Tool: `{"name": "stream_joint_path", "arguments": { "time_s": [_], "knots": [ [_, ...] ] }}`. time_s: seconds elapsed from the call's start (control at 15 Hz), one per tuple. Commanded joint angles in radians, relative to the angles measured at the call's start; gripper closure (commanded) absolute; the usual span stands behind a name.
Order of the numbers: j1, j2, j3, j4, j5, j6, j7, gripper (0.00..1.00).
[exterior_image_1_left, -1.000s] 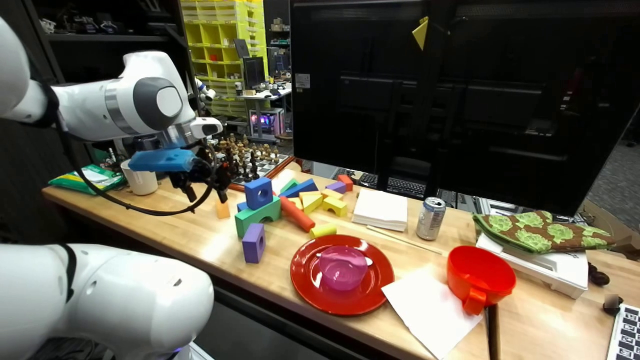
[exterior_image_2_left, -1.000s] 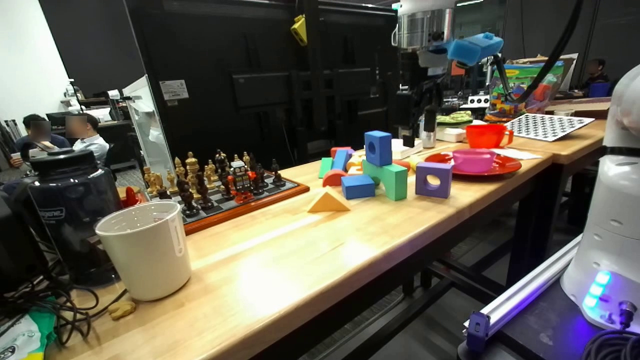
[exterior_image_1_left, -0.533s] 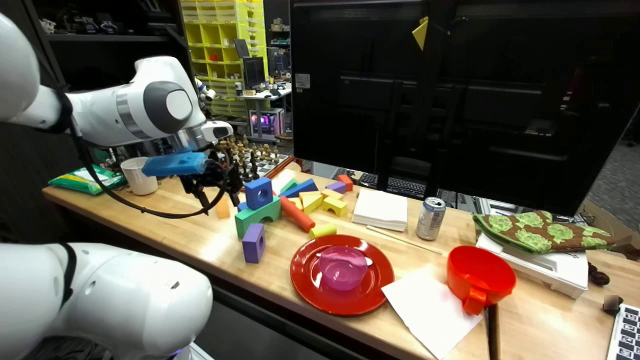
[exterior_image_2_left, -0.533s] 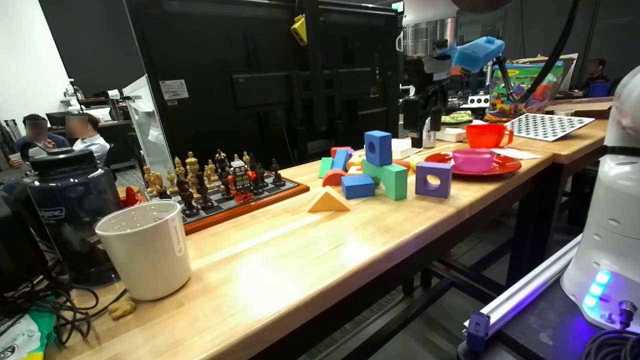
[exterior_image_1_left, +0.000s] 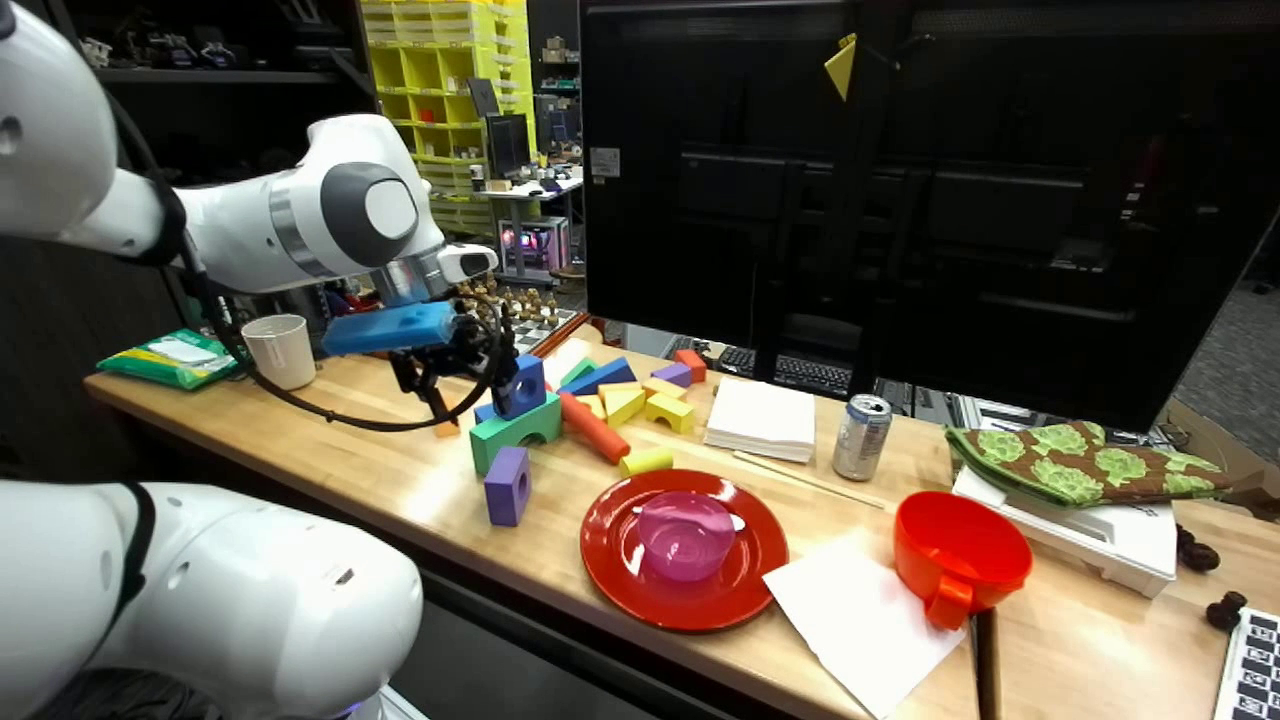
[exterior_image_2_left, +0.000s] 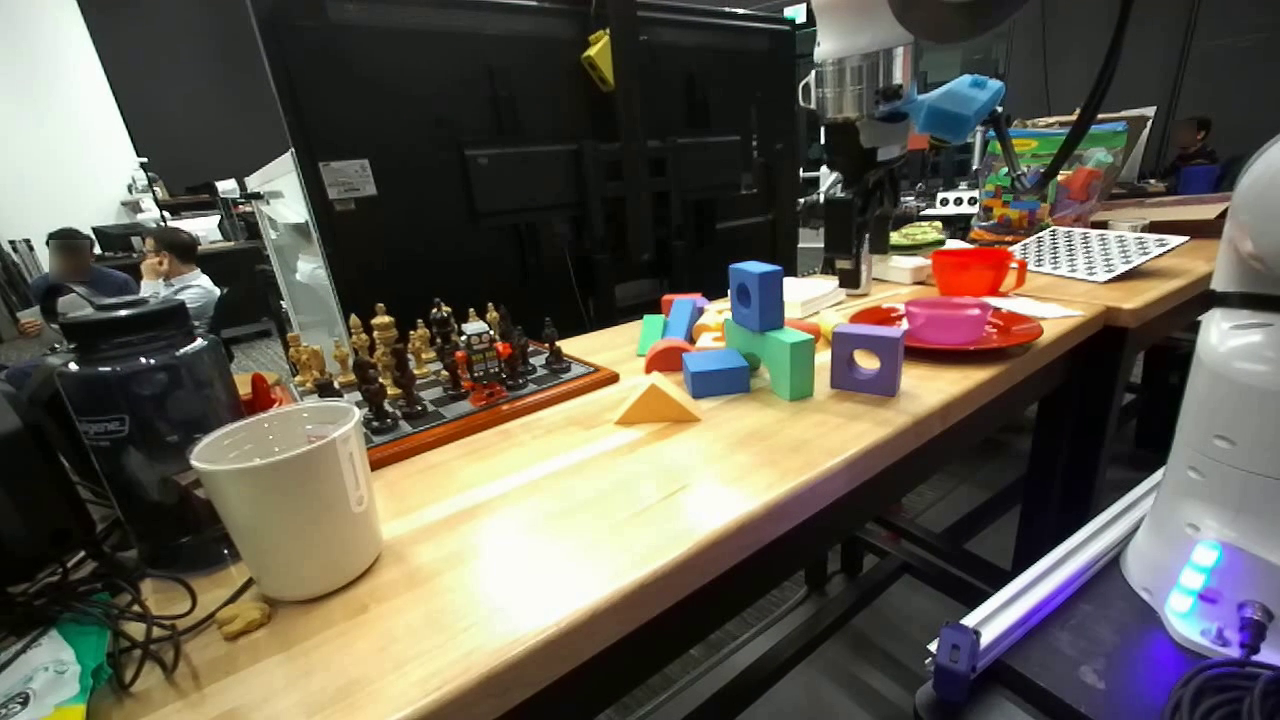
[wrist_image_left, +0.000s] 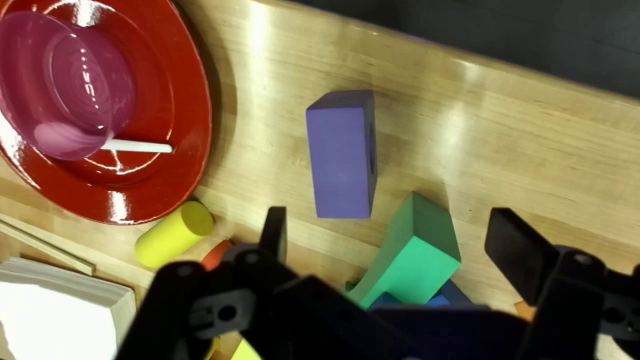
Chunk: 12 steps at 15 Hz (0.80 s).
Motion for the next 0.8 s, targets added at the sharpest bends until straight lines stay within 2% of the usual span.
{"name": "stream_joint_path", "arguments": {
  "time_s": [0.0, 0.73],
  "knots": [
    [-0.017, 0.033, -0.020, 0.002, -0.038, 0.007, -0.038, 0.00],
    [-0.025, 0.178, -0.097, 0.001, -0.037, 0.124, -0.149, 0.00]
  ]
}}
